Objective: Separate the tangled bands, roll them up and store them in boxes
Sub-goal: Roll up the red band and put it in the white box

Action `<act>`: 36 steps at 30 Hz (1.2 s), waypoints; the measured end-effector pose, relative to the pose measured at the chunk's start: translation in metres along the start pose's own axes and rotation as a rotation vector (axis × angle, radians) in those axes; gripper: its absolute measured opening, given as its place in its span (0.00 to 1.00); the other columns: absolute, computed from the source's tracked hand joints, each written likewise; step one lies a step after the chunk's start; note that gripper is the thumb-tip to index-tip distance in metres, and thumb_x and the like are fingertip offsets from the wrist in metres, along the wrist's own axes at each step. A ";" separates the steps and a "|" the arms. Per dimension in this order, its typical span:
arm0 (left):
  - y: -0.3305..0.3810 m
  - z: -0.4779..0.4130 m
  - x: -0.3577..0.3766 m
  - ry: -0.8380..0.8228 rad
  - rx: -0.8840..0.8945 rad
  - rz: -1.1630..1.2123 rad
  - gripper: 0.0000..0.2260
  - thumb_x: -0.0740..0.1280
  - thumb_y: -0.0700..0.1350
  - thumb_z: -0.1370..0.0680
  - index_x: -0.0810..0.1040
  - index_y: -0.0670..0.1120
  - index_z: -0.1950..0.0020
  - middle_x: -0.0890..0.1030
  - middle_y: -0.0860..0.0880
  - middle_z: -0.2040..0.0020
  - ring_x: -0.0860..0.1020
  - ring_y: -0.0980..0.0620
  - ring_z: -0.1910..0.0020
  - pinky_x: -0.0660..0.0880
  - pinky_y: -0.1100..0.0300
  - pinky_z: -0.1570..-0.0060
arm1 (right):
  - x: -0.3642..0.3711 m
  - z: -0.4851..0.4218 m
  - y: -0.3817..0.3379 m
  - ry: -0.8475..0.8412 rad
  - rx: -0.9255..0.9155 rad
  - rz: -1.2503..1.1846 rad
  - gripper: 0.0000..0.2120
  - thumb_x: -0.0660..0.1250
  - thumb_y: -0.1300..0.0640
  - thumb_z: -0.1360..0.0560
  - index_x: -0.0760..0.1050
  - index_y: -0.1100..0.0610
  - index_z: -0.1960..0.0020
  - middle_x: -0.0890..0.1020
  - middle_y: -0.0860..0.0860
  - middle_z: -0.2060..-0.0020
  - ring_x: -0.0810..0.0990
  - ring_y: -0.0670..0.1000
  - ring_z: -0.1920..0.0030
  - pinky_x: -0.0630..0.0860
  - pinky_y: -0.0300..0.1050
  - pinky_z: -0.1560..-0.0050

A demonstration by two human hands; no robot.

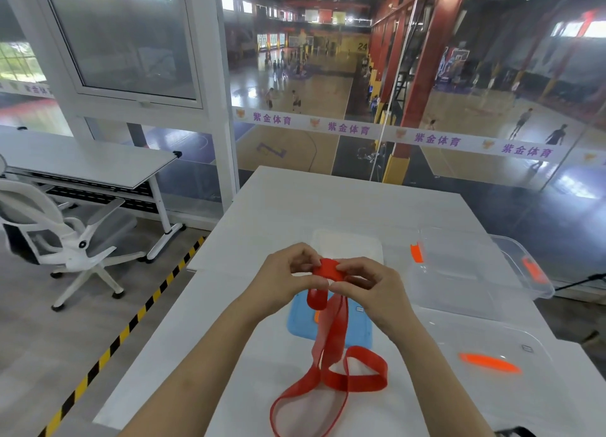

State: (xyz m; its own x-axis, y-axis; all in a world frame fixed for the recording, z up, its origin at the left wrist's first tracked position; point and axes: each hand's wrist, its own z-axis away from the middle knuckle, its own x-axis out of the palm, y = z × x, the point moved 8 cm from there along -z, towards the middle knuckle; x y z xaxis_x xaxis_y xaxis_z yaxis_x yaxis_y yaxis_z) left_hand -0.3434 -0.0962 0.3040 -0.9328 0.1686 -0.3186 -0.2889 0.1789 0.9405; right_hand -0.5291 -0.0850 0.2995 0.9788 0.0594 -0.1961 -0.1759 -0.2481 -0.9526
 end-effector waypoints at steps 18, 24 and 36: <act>0.006 0.000 0.007 0.128 0.011 0.309 0.18 0.77 0.39 0.25 0.84 0.54 0.38 0.87 0.49 0.42 0.85 0.49 0.40 0.81 0.43 0.38 | -0.008 0.012 0.022 0.122 -0.023 -0.067 0.13 0.81 0.65 0.29 0.84 0.55 0.47 0.88 0.49 0.51 0.88 0.52 0.48 0.84 0.42 0.43; 0.011 0.003 0.007 0.222 0.002 0.464 0.16 0.74 0.40 0.23 0.82 0.53 0.36 0.87 0.51 0.42 0.85 0.48 0.40 0.84 0.48 0.43 | -0.014 0.015 0.029 0.139 0.016 -0.105 0.16 0.80 0.67 0.28 0.82 0.58 0.44 0.89 0.49 0.51 0.89 0.53 0.48 0.84 0.41 0.44; 0.014 0.005 0.015 0.268 -0.034 0.801 0.17 0.70 0.46 0.25 0.81 0.51 0.36 0.86 0.47 0.42 0.84 0.46 0.40 0.84 0.51 0.48 | -0.019 0.013 0.022 0.251 0.012 -0.310 0.14 0.76 0.72 0.27 0.81 0.60 0.45 0.89 0.49 0.55 0.89 0.49 0.53 0.84 0.38 0.50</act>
State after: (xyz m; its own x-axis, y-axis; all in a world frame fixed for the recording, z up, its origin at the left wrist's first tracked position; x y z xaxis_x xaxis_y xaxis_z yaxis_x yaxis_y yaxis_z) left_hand -0.3605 -0.0868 0.3121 -0.8767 -0.0043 0.4810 0.4794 0.0739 0.8745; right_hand -0.5532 -0.0792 0.2798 0.9806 -0.1088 0.1629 0.1325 -0.2442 -0.9606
